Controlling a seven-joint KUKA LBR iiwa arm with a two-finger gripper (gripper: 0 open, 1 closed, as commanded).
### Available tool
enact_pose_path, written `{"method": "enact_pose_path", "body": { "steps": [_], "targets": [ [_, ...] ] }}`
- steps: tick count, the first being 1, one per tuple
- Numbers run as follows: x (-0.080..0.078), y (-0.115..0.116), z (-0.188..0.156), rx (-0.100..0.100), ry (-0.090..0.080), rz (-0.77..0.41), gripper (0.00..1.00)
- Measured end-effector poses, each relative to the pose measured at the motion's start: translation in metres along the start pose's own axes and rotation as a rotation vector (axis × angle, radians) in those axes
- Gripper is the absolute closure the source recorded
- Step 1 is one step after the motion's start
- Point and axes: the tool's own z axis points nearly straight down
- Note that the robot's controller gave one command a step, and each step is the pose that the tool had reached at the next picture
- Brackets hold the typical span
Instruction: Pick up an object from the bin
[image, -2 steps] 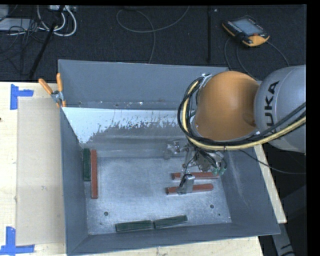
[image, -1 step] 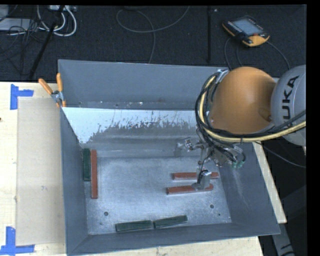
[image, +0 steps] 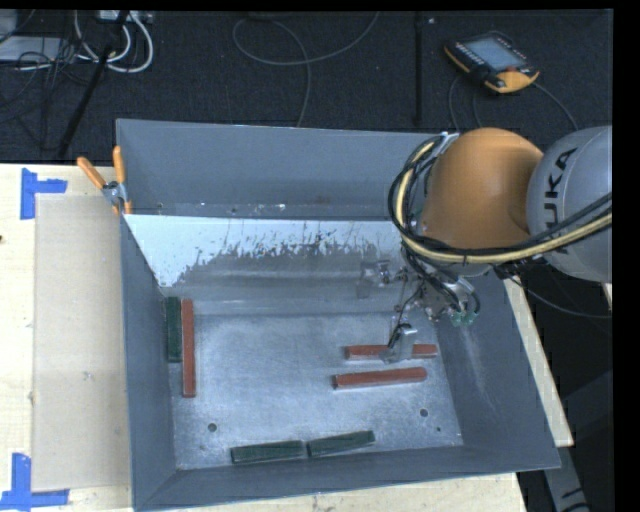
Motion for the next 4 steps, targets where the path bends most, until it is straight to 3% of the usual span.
{"method": "enact_pose_path", "body": {
  "steps": [1,2,3,4],
  "targets": [
    [0.015,-0.022,0.056,-0.002,0.006,-0.074,0.0],
    [0.023,-0.023,0.089,-0.002,0.009,-0.194,0.0],
    [0.054,-0.031,0.109,-0.001,0.003,-0.049,1.0],
    [0.056,-0.031,0.111,-0.002,0.007,-0.048,0.0]
  ]
}}
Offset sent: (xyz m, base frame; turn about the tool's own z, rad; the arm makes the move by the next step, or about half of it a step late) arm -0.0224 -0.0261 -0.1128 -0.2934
